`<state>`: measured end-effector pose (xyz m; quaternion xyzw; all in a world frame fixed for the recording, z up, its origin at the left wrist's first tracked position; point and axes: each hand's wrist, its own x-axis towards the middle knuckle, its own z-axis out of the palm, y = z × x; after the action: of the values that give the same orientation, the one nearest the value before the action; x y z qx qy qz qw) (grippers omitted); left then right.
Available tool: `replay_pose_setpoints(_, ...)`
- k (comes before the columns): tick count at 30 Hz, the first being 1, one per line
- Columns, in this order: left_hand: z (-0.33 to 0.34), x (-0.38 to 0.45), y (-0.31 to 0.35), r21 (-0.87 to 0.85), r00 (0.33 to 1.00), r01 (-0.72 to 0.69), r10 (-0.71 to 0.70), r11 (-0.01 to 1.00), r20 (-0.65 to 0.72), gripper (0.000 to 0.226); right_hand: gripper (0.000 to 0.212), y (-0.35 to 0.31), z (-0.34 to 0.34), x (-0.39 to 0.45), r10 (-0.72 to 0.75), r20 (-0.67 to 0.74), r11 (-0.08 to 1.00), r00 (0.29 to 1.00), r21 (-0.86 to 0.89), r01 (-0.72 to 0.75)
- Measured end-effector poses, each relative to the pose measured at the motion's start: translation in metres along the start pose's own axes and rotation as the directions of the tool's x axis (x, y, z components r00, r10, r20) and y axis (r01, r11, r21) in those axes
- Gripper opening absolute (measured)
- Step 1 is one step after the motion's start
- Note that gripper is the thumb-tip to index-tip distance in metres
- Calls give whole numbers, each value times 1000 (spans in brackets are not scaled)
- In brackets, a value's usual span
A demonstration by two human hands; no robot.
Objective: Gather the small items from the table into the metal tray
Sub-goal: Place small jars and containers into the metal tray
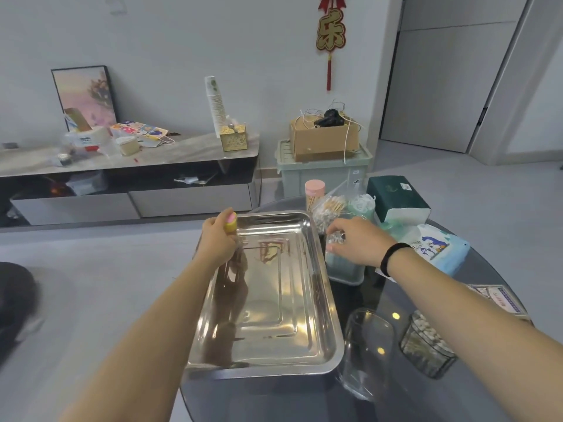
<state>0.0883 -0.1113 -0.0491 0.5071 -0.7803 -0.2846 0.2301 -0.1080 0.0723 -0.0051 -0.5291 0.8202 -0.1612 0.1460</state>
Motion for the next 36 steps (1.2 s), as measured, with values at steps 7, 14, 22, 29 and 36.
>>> replay_pose_setpoints(7, -4, -28, 26, 138, 998, 54, -58, 989, 24, 76, 72, 9, 1, -22, -11, -34, 992, 999, 129, 15)
replay_pose_setpoints(14, 19, -77, 78, 58, 965, -249, 242, 967, 103, 57, 59, 21, -14, -59, -14, 15, 994, 1000, 106, 12)
replay_pose_setpoints(22, 41, -117, 121, -249, 830, -239, 331, 938, 448, 66, 54, 21, -25, -68, -33, -46, 992, 998, 119, 38)
replay_pose_setpoints(29, 10, -86, 103, -314, 931, -237, 307, 919, 197, 48, 57, -29, -38, -29, -108, -103, 988, 989, 99, 118)
replay_pose_setpoints(36, 50, -82, 93, -332, 926, -222, 304, 917, 222, 50, 44, -2, -32, -29, -3, -32, 999, 999, 42, 4)
